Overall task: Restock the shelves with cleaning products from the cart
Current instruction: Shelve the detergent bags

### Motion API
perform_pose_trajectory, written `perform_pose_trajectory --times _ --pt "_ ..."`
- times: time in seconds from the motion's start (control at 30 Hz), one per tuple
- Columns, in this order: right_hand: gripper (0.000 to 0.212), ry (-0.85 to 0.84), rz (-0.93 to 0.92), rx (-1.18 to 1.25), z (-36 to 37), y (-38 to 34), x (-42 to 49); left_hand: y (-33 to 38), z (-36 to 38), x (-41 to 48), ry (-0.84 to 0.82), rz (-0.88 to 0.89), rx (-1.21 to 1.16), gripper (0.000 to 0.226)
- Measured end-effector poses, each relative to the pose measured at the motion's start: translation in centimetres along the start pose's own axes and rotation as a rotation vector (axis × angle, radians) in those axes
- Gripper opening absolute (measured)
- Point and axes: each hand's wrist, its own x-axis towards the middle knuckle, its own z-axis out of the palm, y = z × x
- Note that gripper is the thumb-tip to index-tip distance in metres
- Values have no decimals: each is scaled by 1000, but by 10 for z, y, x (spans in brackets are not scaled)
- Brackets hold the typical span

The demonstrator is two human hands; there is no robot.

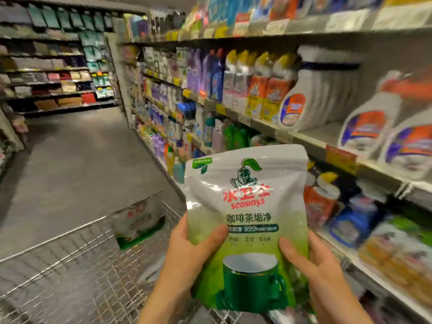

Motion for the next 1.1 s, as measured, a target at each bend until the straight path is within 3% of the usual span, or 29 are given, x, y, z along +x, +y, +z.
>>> perform_pose_trajectory --times 0.13,0.3,0.53,0.7,0.83,1.0,1.1 --pt "57 111 -29 27 -59 -28 -62 -3 64 -37 -134 -37 -17 52" --pt "42 309 -42 25 -124 -51 -144 -11 141 -83 -299 -45 -22 56" --pt "42 600 -171 -12 -195 -72 -217 -20 246 -122 -596 -81 -64 50" --pt "74 806 -202 -151 -235 -81 -230 -22 316 -122 -744 -38 -55 53" --pt "61 948 -257 -144 -271 -92 -219 -23 370 -103 -867 -38 -65 64" --pt "64 1122 -320 -197 -310 -114 -203 -25 437 -83 -987 -16 -61 84" --pt "77 1199 -375 -255 -331 -127 -203 -24 472 -85 -1045 36 -94 70"
